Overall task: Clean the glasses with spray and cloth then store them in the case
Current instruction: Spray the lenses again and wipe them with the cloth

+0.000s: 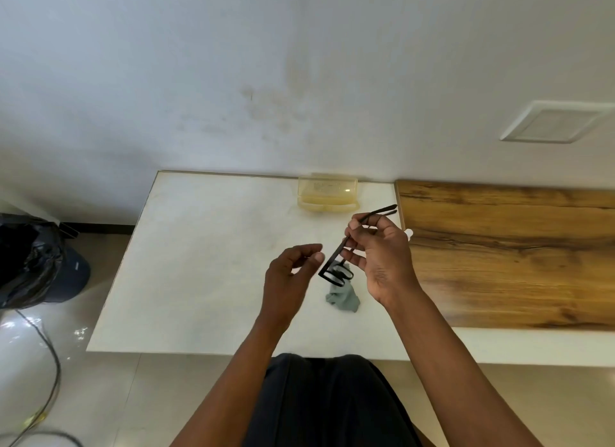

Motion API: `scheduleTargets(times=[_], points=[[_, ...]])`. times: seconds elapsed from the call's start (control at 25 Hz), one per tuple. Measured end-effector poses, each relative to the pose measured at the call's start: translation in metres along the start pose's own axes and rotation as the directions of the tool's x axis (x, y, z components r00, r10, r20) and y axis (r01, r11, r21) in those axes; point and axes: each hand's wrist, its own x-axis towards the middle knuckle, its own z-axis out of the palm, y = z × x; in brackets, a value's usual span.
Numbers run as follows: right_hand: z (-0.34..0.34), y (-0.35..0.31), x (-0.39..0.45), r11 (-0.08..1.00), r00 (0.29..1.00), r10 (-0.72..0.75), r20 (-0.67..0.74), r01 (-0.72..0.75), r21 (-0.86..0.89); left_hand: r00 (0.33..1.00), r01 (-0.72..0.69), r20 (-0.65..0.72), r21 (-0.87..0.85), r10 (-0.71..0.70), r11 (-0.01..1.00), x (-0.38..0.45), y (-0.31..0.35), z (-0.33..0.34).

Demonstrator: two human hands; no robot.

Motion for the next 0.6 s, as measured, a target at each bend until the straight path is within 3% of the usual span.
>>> scheduleTargets(times=[0.2, 0.6], points=[[0.001, 0.009, -0.002, 0.984, 0.992, -0.127, -0.003, 0.126, -0.125, 0.941, -0.320, -0.005, 0.303, 0.338, 0.898, -0.005, -0.001, 0.019], [-0.001, 0.018, -0.003, 0.875, 0.959, -0.281, 0.026, 0.267, -0.403, 0.883, -0.392, -0.065, 0.445, 0.466, 0.805, 0.000, -0.006, 0.024]])
